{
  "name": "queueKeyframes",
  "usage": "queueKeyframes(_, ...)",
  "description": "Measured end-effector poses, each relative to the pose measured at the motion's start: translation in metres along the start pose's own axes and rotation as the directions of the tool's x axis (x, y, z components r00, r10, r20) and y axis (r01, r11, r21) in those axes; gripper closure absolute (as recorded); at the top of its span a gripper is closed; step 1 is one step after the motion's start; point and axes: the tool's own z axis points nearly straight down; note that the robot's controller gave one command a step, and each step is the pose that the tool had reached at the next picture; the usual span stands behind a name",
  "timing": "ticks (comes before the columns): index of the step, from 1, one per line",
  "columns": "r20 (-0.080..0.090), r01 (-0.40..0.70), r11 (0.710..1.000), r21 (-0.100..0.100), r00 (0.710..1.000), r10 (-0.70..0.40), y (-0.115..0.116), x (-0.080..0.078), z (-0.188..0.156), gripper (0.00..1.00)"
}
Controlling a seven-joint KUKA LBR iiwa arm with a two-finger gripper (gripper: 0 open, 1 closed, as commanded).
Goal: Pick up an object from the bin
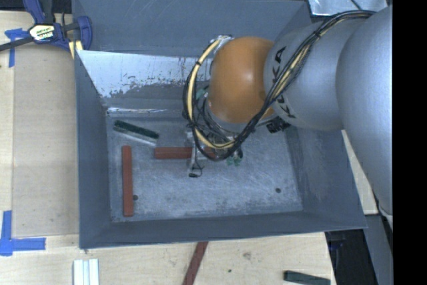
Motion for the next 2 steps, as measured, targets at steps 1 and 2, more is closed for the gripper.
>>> queueKeyframes(1, 0.004, 0.0, 1.0, 0.0, 1.0, 0.0, 0.0, -0.001, -0.014, 1.0)
queueKeyframes(2, 0.004, 0.0, 1.0, 0.0, 1.0, 0.0, 0.0, -0.001, -0.027, 1.0)
